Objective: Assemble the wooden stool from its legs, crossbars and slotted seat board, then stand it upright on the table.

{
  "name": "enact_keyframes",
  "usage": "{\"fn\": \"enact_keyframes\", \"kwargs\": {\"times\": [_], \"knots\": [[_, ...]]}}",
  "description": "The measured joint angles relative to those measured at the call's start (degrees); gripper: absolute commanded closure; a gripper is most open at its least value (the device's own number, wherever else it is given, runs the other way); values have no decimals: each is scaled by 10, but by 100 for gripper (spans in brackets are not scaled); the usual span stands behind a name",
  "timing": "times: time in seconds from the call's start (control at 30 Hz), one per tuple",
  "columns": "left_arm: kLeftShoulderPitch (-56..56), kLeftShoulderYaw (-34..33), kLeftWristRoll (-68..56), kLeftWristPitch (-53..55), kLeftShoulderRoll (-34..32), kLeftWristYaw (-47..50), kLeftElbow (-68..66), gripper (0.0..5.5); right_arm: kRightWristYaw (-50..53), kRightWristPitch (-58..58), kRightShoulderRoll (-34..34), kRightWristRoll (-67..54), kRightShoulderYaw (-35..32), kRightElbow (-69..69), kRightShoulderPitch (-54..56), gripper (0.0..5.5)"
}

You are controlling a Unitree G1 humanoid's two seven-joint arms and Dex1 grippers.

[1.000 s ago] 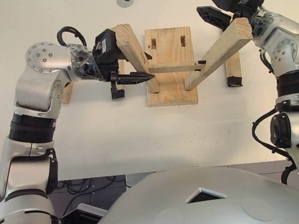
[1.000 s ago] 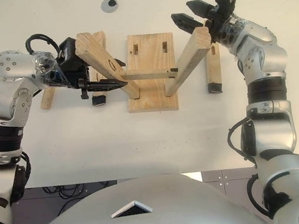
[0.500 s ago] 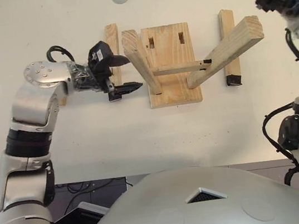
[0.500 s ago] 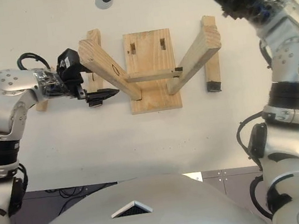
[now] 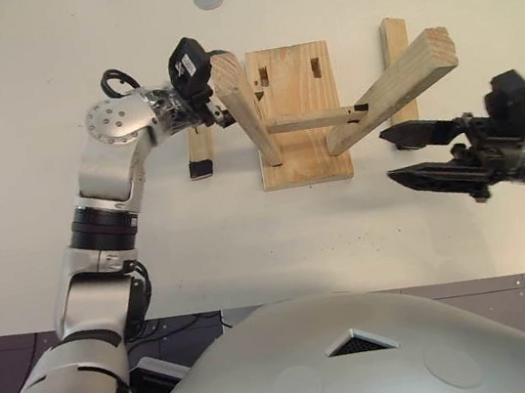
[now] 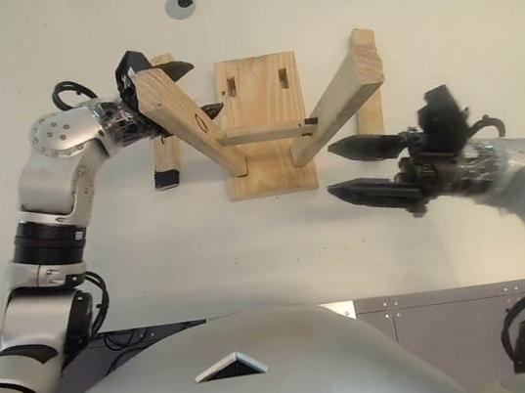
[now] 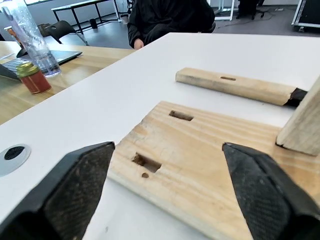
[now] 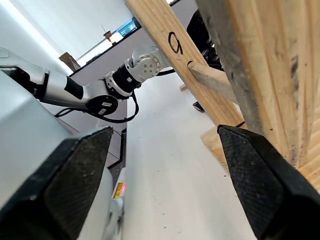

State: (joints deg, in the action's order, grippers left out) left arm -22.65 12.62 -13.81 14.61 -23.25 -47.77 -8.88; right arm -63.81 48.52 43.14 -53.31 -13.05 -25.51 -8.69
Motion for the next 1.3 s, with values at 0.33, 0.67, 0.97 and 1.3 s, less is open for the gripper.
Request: {"fn": "enact_keyframes", "kwargs": {"times": [0.33,0.67,0.97,1.3], "knots": [[69,89,-53,44,54,-51,192,153,61,-141,-21,157,65,64,37,165],[67,73,-12,29,1,-41,183,153,76,-219,-34,230,79,103,54,165],[-154,65,188,-221,-37,51,-228,153,-45,-120,95,180,49,49,-52,165],[-192,101,282,-371,45,124,-500,153,41,9,113,178,208,-66,-52,165]]}}
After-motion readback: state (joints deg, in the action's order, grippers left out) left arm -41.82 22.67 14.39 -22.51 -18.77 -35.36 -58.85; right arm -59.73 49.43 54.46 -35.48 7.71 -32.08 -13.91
